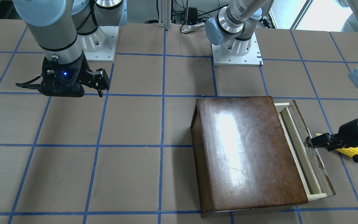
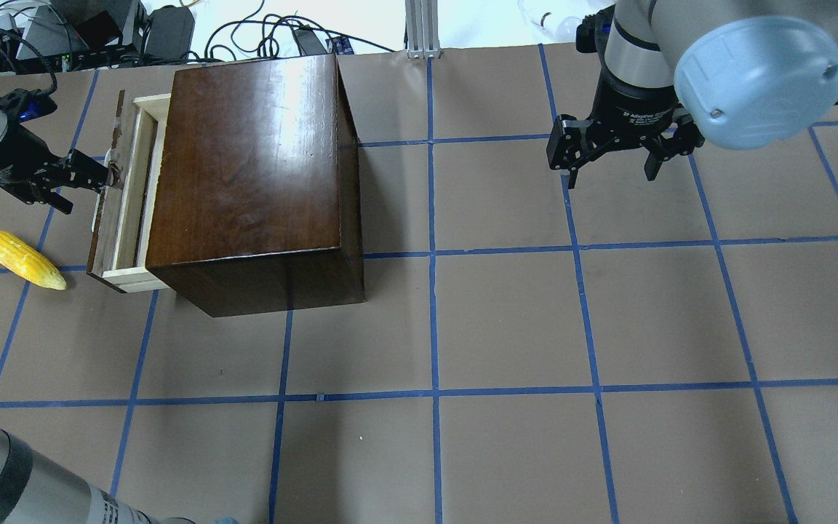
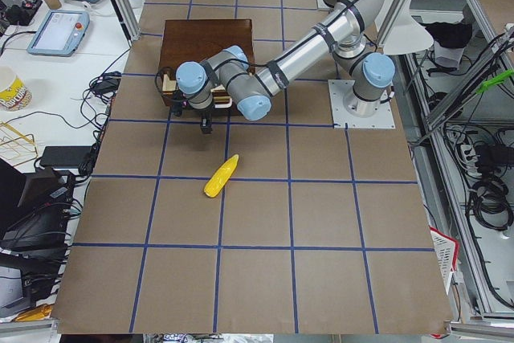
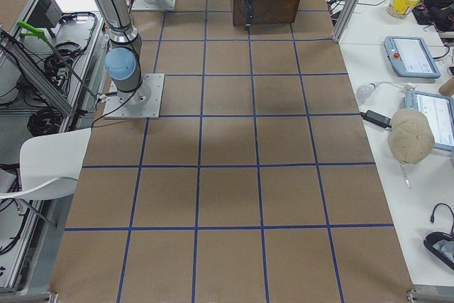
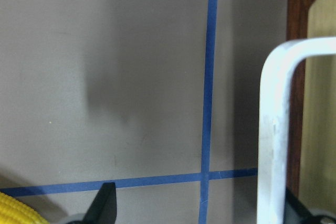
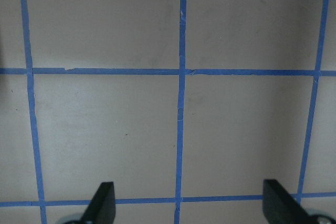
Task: Open drawer and put corn inside
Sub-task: 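Pull the drawer handle with the left gripper, sliding the drawer open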
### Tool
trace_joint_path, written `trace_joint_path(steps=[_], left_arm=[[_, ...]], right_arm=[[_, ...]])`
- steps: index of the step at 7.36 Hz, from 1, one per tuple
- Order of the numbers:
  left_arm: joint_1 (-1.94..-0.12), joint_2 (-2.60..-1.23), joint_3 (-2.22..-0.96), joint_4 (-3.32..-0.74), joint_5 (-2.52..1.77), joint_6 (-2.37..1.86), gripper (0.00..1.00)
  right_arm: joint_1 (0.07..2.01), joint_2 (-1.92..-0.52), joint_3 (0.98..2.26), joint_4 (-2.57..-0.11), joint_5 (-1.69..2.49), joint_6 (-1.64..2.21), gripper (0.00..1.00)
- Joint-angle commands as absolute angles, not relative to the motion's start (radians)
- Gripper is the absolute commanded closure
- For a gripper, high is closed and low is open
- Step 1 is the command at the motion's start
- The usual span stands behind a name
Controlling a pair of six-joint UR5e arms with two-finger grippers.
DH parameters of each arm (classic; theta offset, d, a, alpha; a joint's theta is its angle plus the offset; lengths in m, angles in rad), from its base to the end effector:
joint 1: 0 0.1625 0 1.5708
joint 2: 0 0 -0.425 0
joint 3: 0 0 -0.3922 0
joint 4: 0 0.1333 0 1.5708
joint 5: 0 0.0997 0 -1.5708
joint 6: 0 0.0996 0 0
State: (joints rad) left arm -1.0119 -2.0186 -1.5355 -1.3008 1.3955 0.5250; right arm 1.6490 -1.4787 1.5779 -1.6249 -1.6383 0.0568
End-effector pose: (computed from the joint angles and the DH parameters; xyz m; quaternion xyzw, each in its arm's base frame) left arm 0.2053 -0.6124 0.2771 0.0231 -0.9934 -0.0157 0.1114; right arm 0.1672 -0.5130 0.4431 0.0115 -0.9991 -0.0202 0.0352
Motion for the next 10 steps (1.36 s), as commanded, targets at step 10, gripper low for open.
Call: trace_joint_path(steps=[10], left_arm=[[-0.988, -2.019, -1.536, -1.299, 1.393, 0.525, 0.0]], right_arm=[[1.649, -1.479, 1.578, -1.625, -1.638, 0.057, 0.0]])
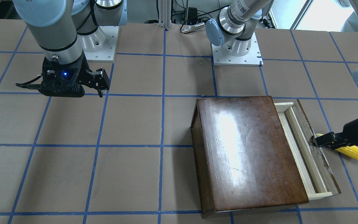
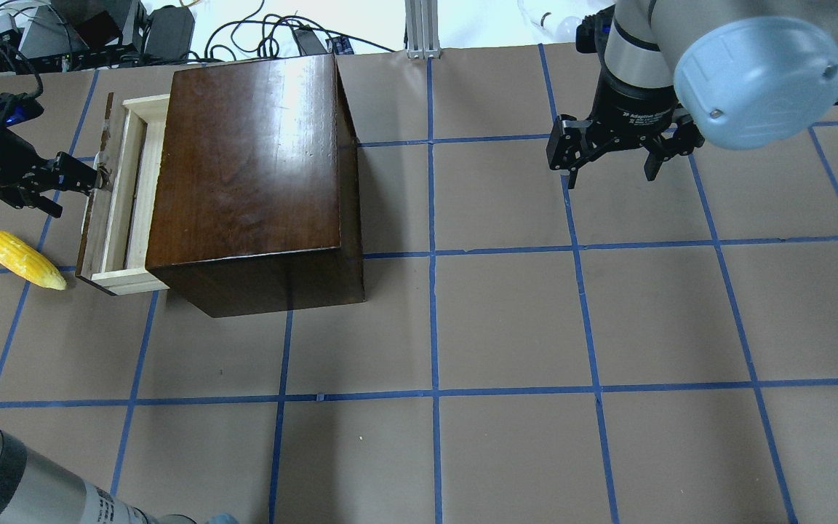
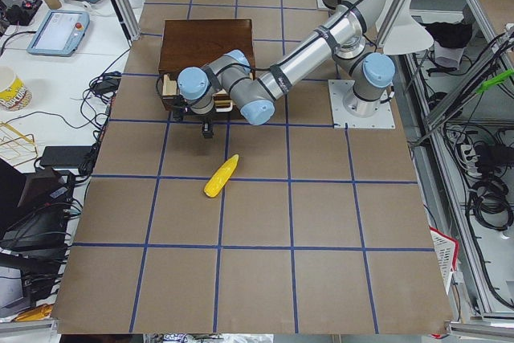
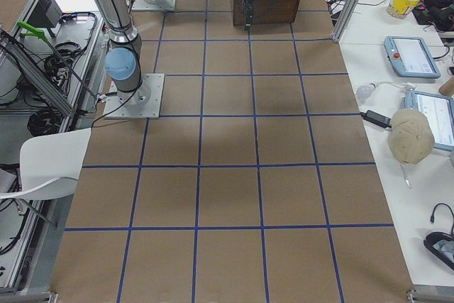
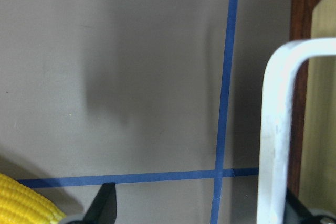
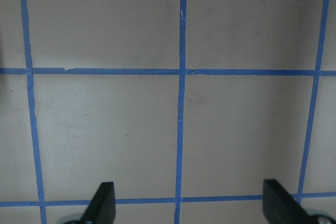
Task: Open drawer and put corn inside
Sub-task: 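Pull the drawer handle with the left gripper, sliding the drawer open, then release the handle and move the left gripper toward the yellow corn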
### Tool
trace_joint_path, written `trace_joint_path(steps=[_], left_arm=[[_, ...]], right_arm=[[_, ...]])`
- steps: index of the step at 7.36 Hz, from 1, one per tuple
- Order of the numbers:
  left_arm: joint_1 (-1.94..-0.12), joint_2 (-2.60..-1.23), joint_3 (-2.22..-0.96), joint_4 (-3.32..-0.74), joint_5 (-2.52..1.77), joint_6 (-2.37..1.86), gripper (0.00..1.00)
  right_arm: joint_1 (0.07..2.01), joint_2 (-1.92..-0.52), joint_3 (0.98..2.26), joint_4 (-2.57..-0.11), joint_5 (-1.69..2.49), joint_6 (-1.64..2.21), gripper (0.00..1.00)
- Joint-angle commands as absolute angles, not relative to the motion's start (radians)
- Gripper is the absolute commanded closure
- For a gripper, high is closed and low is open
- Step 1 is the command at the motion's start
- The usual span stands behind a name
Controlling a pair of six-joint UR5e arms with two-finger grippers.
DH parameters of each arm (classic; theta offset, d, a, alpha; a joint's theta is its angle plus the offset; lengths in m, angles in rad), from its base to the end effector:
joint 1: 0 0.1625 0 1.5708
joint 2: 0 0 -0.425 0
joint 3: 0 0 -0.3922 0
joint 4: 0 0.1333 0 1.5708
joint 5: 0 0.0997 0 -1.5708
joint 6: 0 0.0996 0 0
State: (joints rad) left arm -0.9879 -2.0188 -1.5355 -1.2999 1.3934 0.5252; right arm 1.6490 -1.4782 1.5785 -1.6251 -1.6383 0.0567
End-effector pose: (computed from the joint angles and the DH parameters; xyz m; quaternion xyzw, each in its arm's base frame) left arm 0.2198 -0.6075 0.2771 0.0349 -0.9930 -0.0135 0.1123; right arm 0.1672 -0.5131 0.4426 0.0115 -0.9991 -0.0207 0.0352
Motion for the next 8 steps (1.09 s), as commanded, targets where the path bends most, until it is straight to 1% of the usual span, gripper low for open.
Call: trace_joint_path(steps=[1, 4, 6, 8], left_arm=[[-0.988, -2.017, -1.536, -1.301, 1.393, 0.525, 0.0], [-0.988, -2.006, -1.536, -1.302, 1.391, 0.522, 0.0], [-0.999, -1.976, -1.529, -1.313, 1.359, 0.515, 0.0], [-0.994, -1.936, -1.471, -1.377, 1.387, 0.509, 0.0]], right_arm=[[1.649, -1.479, 1.578, -1.624, -1.638, 0.057, 0.0], [1.649, -1.479, 1.578, -1.624, -1.638, 0.057, 0.0], [1.649, -1.479, 1.578, -1.624, -1.638, 0.057, 0.0], [1.649, -1.479, 1.578, -1.626, -1.638, 0.057, 0.0]])
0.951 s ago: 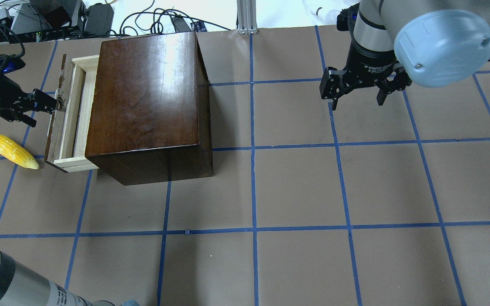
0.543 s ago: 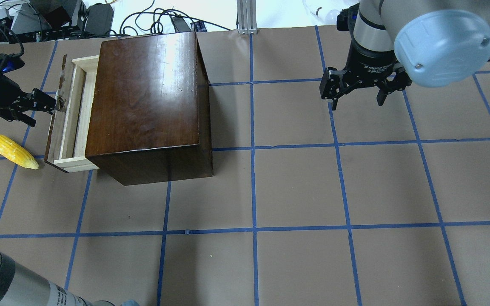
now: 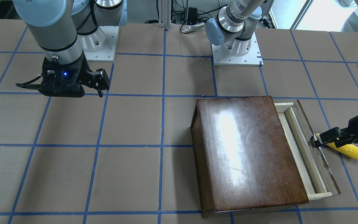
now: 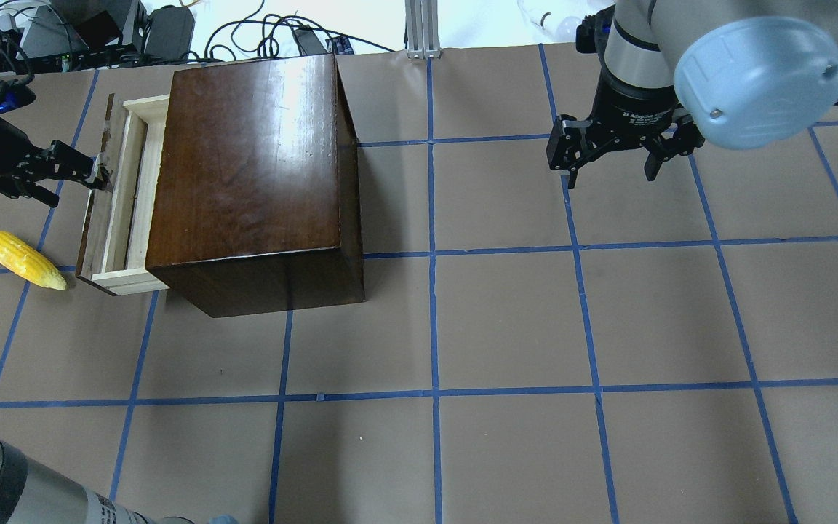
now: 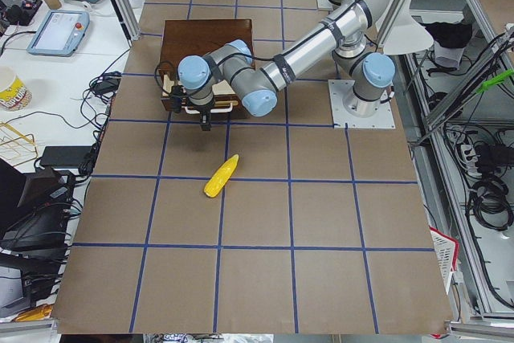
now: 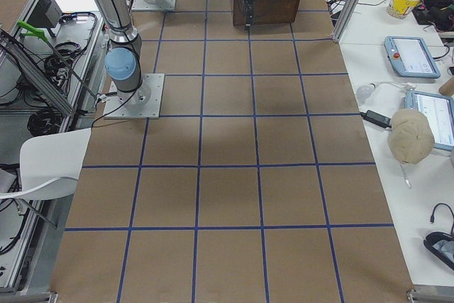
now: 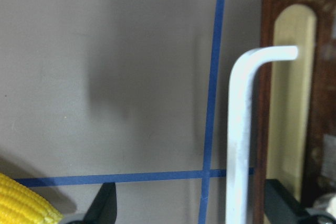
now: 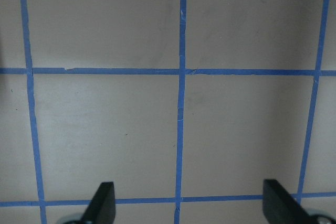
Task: Open drawer and put corn inside
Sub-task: 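Release the handle and move the left gripper toward the yellow corn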
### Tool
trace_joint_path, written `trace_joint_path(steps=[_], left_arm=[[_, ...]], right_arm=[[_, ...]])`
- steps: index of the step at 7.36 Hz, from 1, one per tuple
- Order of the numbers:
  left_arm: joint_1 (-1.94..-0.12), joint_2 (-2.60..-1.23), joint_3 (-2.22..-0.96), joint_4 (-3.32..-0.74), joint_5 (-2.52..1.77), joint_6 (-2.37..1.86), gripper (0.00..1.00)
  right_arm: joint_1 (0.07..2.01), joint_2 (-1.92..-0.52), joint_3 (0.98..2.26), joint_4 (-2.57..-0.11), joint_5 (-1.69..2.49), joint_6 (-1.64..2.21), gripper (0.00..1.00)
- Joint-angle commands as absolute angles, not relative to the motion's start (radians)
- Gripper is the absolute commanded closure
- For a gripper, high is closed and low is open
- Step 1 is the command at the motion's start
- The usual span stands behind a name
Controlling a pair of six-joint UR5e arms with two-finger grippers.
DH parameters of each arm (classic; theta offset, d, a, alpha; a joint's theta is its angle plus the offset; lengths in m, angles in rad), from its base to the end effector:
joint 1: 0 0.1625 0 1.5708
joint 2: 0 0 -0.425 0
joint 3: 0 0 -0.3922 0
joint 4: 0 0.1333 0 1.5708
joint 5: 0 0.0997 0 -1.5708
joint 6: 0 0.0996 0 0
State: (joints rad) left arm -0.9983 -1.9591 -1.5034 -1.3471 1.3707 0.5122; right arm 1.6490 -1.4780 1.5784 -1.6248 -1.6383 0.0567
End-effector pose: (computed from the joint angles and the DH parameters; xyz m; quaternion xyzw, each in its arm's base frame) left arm 0.2087 -0.6065 0.3253 0.0348 -0.9932 0.0101 0.1104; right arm 0.1672 -0.5131 0.4425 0.0115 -0.9991 -0.0209 0.0352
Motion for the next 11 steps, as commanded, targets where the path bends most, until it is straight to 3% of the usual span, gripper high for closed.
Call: trace_joint_path(steps=[1, 5, 11], left_arm=[[-0.989, -1.922, -1.459, -1.4, 1.42, 0.511, 0.0], [-0.859, -1.95, -1.46, -1.332, 1.508, 0.518, 0.0], [-0.804, -2.126, -1.48, -1.151, 1.514, 0.548, 0.0]], right_arm=[[1.649, -1.479, 1.578, -1.625, -1.638, 0.057, 0.0], [1.649, -1.477, 1.578, -1.624, -1.638, 0.057, 0.0], [1.649, -1.477, 1.578, -1.626, -1.638, 0.057, 0.0]])
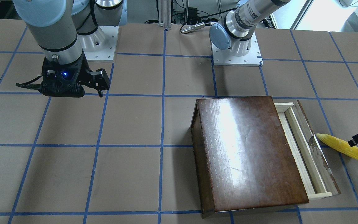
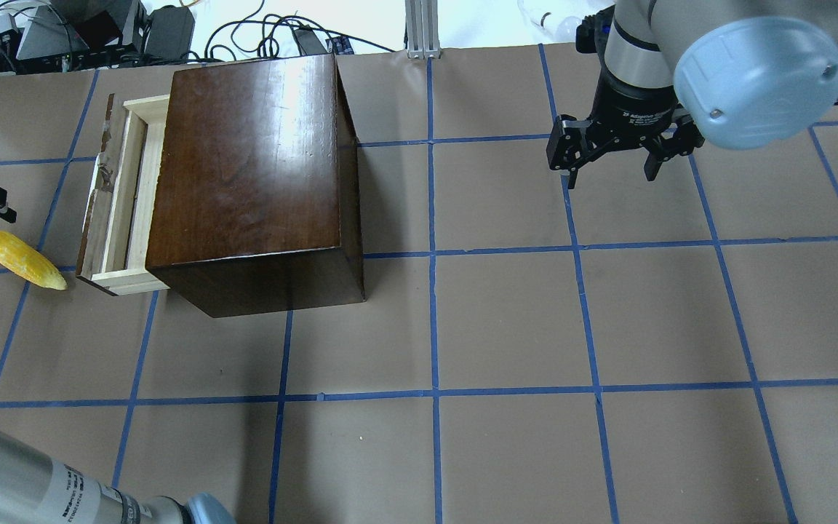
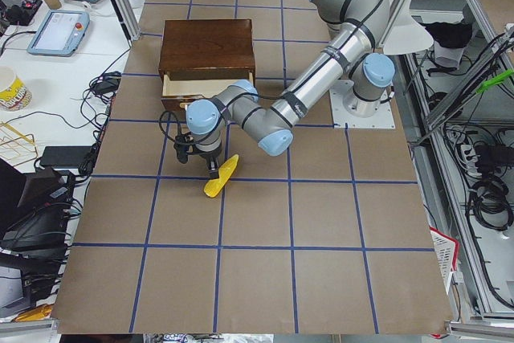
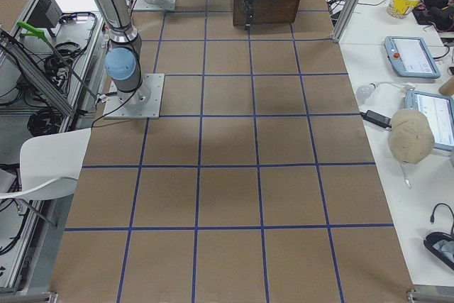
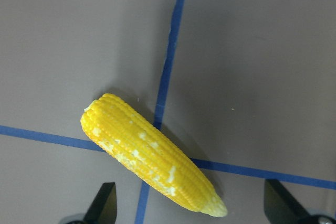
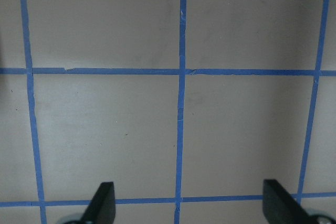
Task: Open drawer and put corn inside
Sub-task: 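Grasp the yellow corn cob by its end with the left gripper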
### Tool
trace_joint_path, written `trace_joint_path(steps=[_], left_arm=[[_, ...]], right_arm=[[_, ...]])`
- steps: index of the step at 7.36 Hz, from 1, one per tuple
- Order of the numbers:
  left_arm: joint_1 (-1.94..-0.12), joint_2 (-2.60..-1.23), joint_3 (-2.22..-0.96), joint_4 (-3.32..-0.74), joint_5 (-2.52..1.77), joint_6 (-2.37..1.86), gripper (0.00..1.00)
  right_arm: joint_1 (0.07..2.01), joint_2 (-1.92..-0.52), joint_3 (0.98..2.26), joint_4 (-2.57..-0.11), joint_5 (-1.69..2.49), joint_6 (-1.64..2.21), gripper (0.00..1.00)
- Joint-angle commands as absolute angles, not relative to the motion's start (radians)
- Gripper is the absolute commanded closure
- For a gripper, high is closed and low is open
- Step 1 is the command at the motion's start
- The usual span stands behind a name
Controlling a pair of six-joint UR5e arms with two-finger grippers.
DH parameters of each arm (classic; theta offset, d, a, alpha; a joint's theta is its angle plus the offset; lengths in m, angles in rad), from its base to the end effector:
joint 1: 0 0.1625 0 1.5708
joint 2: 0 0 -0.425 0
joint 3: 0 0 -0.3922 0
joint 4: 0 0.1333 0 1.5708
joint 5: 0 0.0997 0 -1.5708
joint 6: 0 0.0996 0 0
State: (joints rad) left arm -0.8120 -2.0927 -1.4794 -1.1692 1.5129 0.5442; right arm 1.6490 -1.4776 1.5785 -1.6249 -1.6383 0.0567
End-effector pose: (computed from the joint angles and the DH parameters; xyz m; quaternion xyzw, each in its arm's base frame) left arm 0.3567 -0.5783 0.2650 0.1075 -0.9937 0.0061 0.0318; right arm 0.1672 -0.5132 0.4422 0.0115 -0.9991 -0.0211 0.0352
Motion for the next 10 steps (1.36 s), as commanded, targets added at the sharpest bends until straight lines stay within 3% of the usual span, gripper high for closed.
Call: trace_joint_path(steps=[1, 7, 8, 9, 10], left_arm=[[-0.799, -2.15, -1.482, -1.15, 1.516, 0.548, 0.0], [-0.79, -2.207, -1.48, -1.112, 1.516, 0.54, 0.0], [-0.79, -2.209, -1.482, -1.098, 1.514, 0.54, 0.05], [-0.79, -2.209, -1.48, -1.089, 1.514, 0.545, 0.49], [-0.79, -2.21, -1.48, -1.075, 1.514, 0.545, 0.83]], right_arm=[[1.649, -1.477, 1.578, -1.625, -1.638, 0.057, 0.0], [1.649, -1.479, 1.578, -1.624, -1.638, 0.057, 0.0], [1.649, -1.479, 1.578, -1.624, -1.638, 0.057, 0.0], [1.649, -1.479, 1.578, -1.624, -1.638, 0.057, 0.0], [1.649, -1.477, 1.578, -1.624, -1.638, 0.057, 0.0]])
